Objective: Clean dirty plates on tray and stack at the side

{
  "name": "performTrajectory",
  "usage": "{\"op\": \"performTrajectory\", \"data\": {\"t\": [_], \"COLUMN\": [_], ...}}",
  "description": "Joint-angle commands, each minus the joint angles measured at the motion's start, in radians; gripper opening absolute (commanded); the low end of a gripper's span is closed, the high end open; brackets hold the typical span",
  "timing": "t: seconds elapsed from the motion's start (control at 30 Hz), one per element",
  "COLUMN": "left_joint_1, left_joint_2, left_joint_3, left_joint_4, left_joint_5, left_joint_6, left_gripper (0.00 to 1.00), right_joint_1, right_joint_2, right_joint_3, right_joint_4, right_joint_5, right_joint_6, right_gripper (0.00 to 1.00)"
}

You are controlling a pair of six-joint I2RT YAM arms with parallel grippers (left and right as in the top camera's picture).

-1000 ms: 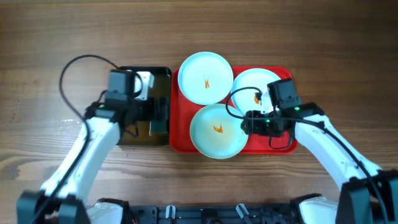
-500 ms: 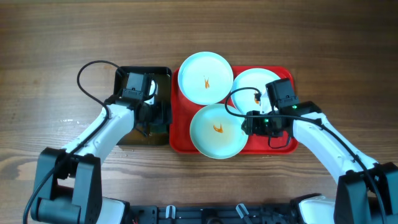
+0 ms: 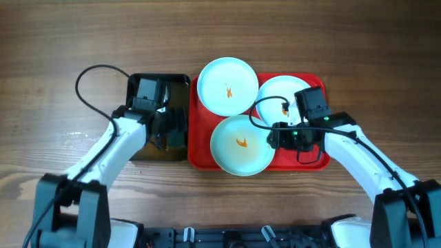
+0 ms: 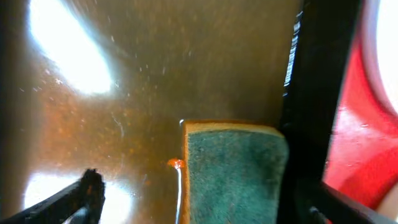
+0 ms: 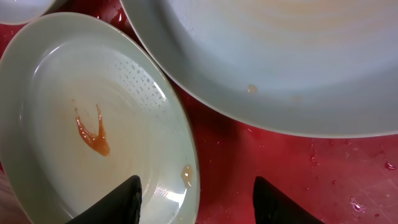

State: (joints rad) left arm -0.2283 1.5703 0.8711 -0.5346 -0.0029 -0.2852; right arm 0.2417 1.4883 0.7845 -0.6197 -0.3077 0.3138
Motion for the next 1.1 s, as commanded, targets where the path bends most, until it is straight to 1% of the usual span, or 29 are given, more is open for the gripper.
{"op": "performTrajectory", "data": {"t": [0.0, 0.03, 0.13, 0.23, 0.27, 0.4, 0.47, 0.5, 0.53, 0.57, 0.6, 0.7, 0.87, 0.9, 0.93, 0.97, 1.0, 1.03, 1.07], "left_joint_1": [0.001, 0.001, -0.001, -0.014, -0.021, -0.045, -0.059, -0.066, -0.072, -0.074, -0.075, -0.075, -0.101, -0.108, -0.108, -0.108, -0.104, -0.097, -0.087], "left_joint_2": [0.061, 0.070, 0.102, 0.114, 0.114, 0.115, 0.115, 0.115, 0.115, 0.115, 0.115, 0.119, 0.170, 0.177, 0.178, 0.178, 0.176, 0.175, 0.171], "left_joint_3": [0.014, 0.014, 0.014, 0.014, 0.014, 0.013, 0.013, 0.011, 0.011, 0.011, 0.011, 0.011, 0.011, 0.011, 0.011, 0.012, 0.012, 0.017, 0.024], "left_joint_4": [0.000, 0.001, 0.008, 0.008, 0.010, 0.011, 0.016, 0.024, 0.032, 0.043, 0.058, 0.109, 0.092, 0.084, 0.082, 0.083, 0.087, 0.086, 0.086], "left_joint_5": [0.060, 0.075, 0.108, 0.107, 0.107, 0.105, 0.071, 0.040, -0.003, -0.037, -0.058, -0.058, -0.024, -0.024, -0.025, -0.025, -0.036, -0.073, -0.106], "left_joint_6": [-0.019, -0.019, -0.019, -0.019, -0.019, -0.019, -0.019, -0.019, -0.019, -0.019, -0.019, -0.019, -0.019, -0.019, -0.018, -0.015, -0.011, -0.011, -0.010], "left_gripper": [0.79, 0.72, 0.63, 0.61, 0.58, 0.58, 0.58, 0.61, 0.68, 0.68, 0.66, 0.66, 0.59, 0.55, 0.48, 0.27, 0.13, 0.04, 0.04], "right_joint_1": [0.006, 0.006, 0.006, 0.006, 0.006, 0.006, 0.006, 0.006, 0.006, 0.006, 0.006, 0.006, 0.006, 0.006, 0.006, 0.006, 0.006, 0.006, 0.006], "right_joint_2": [0.011, 0.011, 0.011, 0.011, 0.011, 0.011, 0.011, 0.011, 0.011, 0.011, 0.011, 0.011, 0.011, 0.011, 0.011, 0.011, 0.011, 0.011, 0.011], "right_joint_3": [0.019, 0.019, 0.019, 0.019, 0.019, 0.019, 0.019, 0.019, 0.019, 0.019, 0.019, 0.019, 0.019, 0.019, 0.019, 0.019, 0.019, 0.019, 0.019], "right_joint_4": [0.005, 0.005, 0.005, 0.005, 0.005, 0.005, 0.005, 0.005, 0.005, 0.005, 0.005, 0.005, 0.004, 0.004, 0.004, 0.004, 0.004, 0.004, 0.004], "right_joint_5": [-0.013, -0.012, -0.013, -0.013, -0.013, -0.013, -0.013, -0.013, -0.013, -0.013, -0.013, -0.013, -0.013, -0.013, -0.013, -0.013, -0.013, -0.013, -0.013], "right_joint_6": [0.005, 0.005, 0.005, 0.005, 0.005, 0.005, 0.005, 0.005, 0.005, 0.005, 0.005, 0.005, 0.005, 0.005, 0.005, 0.005, 0.004, 0.004, 0.005], "right_gripper": [0.57, 0.57, 0.58, 0.57, 0.57, 0.57, 0.57, 0.57, 0.57, 0.57, 0.57, 0.57, 0.57, 0.57, 0.57, 0.57, 0.57, 0.57, 0.57]}}
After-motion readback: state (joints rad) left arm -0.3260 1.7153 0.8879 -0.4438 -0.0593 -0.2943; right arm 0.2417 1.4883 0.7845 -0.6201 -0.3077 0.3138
